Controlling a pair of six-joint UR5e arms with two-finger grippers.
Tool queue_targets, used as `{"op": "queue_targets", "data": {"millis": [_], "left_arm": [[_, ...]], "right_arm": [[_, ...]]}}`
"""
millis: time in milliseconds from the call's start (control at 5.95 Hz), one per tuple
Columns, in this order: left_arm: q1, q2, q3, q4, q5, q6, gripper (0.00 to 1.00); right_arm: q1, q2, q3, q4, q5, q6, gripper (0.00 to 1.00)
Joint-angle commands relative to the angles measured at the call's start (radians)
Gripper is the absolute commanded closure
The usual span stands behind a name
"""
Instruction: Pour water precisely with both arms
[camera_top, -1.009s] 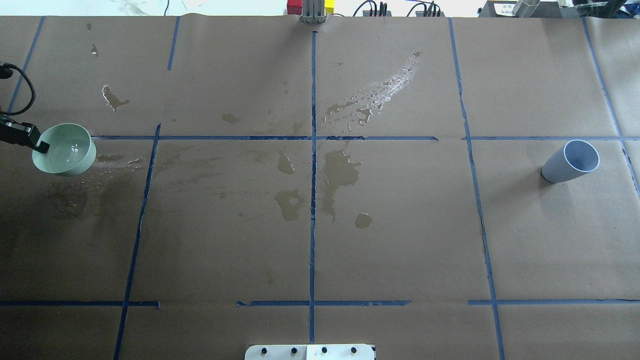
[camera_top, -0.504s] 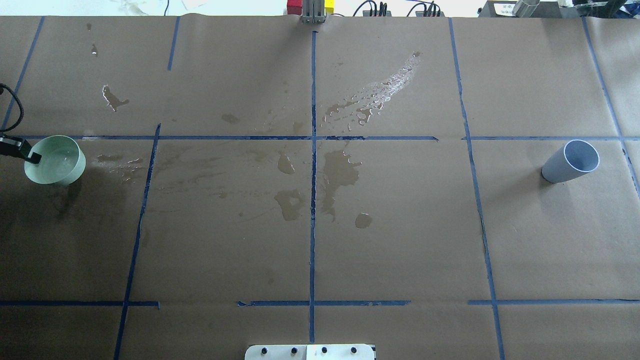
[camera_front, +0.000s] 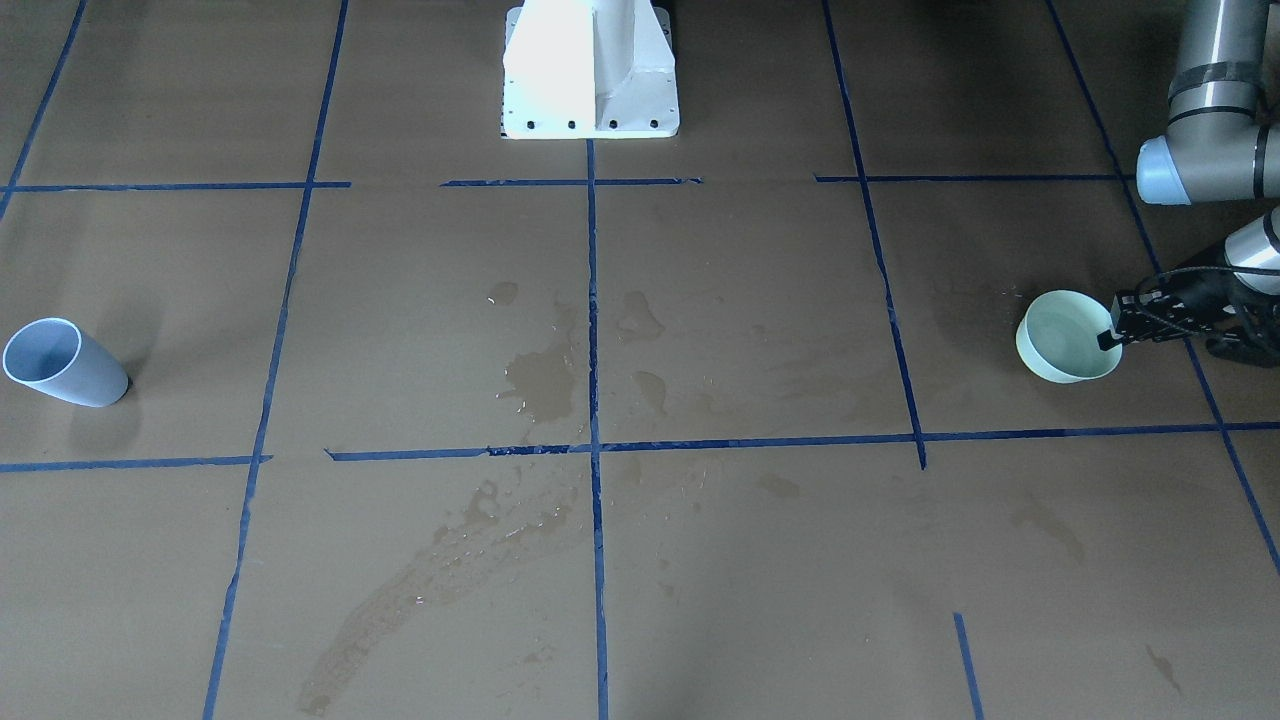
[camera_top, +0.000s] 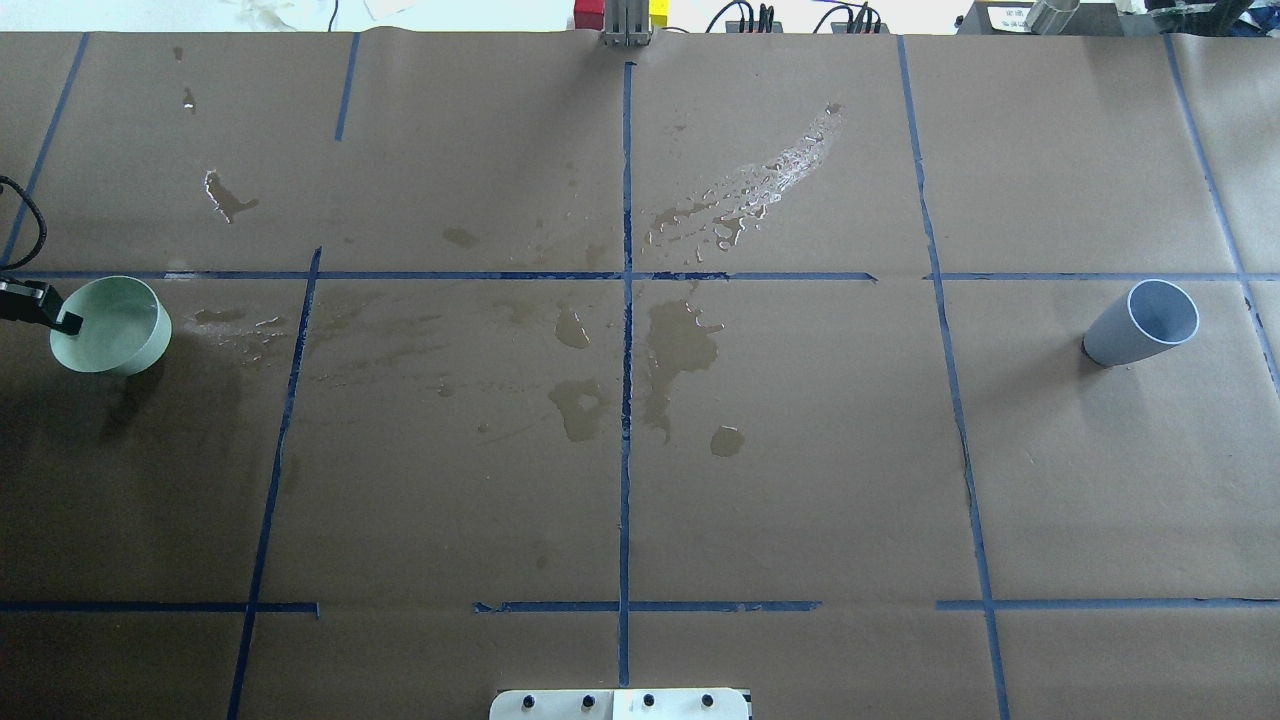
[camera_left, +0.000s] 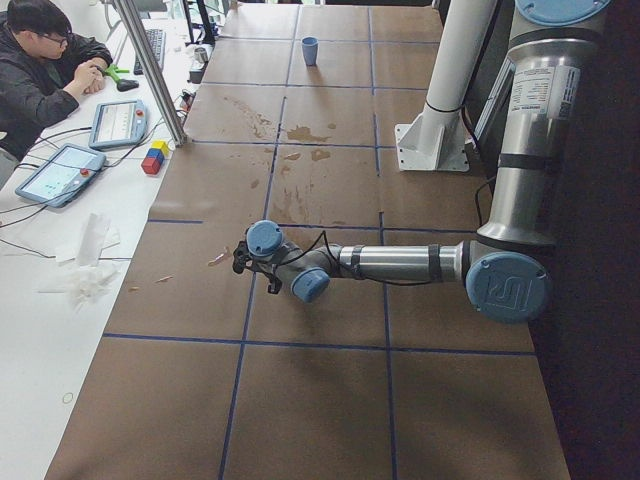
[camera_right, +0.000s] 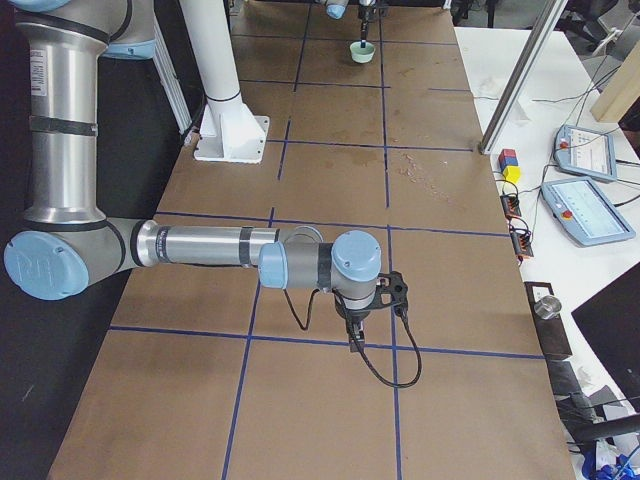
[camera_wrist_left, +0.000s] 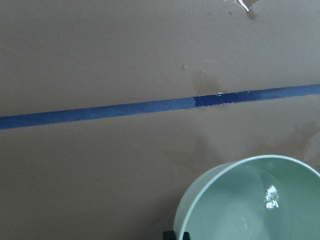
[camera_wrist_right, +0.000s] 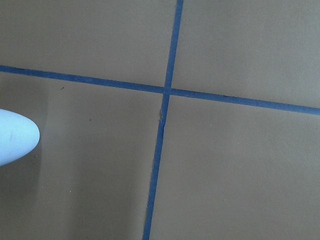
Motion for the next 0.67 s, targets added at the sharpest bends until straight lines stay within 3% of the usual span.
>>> {"op": "queue_targets", "data": {"millis": [0,336,504], "left_arm": [[0.03,0.002,0.003,-0.002,0.0,-0.003,0.97],[0.038,0.002,0.003,-0.002,0.0,-0.001,0.94],[0.038,0.002,0.005,-0.002,0.002,0.0,0.8]], "right_arm": [[0.0,-0.002,0.0,0.0,0.0,0.0,0.0],[0.0,-0.002,0.001,0.0,0.0,0.001,0.0],[0.0,-0.002,0.0,0.0,0.0,0.001,0.0]]}}
